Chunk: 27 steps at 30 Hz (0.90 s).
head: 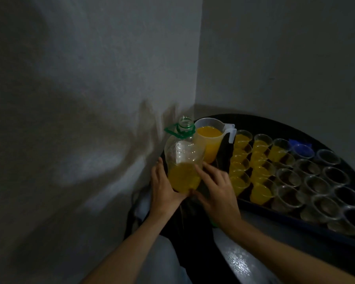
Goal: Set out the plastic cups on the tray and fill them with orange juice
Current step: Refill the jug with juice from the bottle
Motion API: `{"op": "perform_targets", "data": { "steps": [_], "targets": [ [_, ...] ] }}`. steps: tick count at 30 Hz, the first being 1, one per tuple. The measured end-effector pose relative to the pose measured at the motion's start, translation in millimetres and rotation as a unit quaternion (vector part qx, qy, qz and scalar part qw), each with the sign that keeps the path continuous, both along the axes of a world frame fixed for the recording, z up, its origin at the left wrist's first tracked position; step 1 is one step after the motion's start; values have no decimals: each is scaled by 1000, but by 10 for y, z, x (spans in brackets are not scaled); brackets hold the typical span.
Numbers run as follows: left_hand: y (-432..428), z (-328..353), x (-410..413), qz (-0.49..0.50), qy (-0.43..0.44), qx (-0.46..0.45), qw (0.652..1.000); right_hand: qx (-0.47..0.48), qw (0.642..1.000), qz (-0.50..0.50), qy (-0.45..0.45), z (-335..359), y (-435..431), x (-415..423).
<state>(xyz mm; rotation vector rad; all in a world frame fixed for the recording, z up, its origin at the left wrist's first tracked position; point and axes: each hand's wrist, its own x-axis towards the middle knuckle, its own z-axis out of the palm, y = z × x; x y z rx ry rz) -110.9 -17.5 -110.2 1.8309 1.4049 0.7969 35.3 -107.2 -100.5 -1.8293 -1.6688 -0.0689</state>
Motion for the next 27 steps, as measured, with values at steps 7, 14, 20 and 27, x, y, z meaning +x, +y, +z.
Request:
{"op": "perform_targets", "data": {
  "steps": [7, 14, 20, 27],
  "targets": [
    [-100, -71, -125, -8, 33, 8, 999, -206, 975, -75, -37, -889, -467, 199],
    [-259, -250, -200, -14, 29, -17, 999, -212, 967, -125, -61, -1195, -545, 110],
    [-218, -74, -108, 23, -37, 13, 999, -148, 959, -146, 195, -628, -414, 34],
    [167, 510, 207, 42, -75, 83, 993, 130, 921, -89, 355, 1003, 194, 133]
  ]
}}
